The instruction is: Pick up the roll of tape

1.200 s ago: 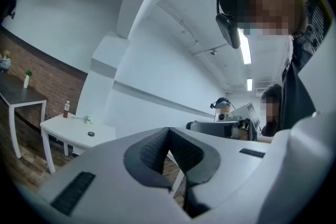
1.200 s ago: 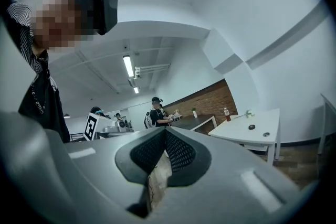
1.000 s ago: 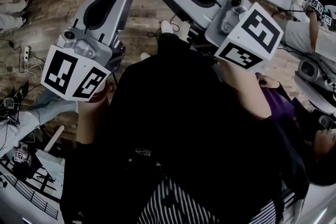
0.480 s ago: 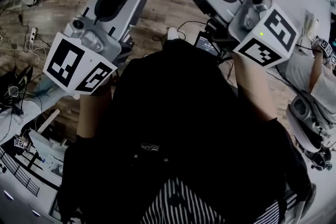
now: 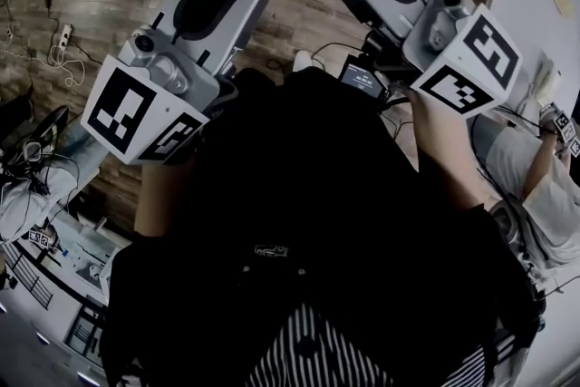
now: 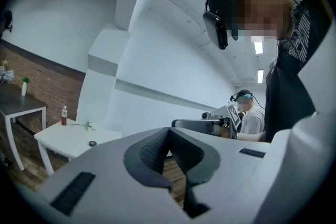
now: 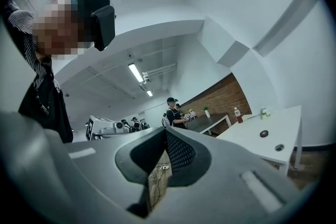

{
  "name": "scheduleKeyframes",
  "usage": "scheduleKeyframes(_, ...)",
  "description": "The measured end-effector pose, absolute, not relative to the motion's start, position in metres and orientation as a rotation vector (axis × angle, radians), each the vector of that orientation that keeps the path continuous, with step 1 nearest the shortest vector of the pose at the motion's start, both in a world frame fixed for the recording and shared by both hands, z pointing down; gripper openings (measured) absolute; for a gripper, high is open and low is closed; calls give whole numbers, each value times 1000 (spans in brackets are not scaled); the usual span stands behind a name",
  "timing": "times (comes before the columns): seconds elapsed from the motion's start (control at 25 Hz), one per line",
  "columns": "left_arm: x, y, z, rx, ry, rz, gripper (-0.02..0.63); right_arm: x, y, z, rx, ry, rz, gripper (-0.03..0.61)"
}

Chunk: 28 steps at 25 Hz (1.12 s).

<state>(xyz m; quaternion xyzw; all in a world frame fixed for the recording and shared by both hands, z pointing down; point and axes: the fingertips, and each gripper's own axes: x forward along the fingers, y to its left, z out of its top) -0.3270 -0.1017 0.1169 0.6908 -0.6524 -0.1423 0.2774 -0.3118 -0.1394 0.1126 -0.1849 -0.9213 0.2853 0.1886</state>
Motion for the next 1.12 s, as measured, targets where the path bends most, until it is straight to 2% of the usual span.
scheduleKeyframes(0.48, -340, -118, 136, 1912, -1685, -444, 8, -319, -153, 128, -415, -2619, 759, 3)
scheduleKeyframes(0.68, -296, -89, 120, 2132, -1588, -457, 8, -259, -117, 116, -199, -2721, 602, 3)
scheduleKeyframes(0.92, -273, -98, 78, 2241, -1377, -491, 8, -228, -119, 63, 55, -2714, 568, 3)
scheduleKeyframes(1.12, -202, -87, 73, 2364, -1289, -464, 8, -157, -101, 62, 189, -2771, 528, 3)
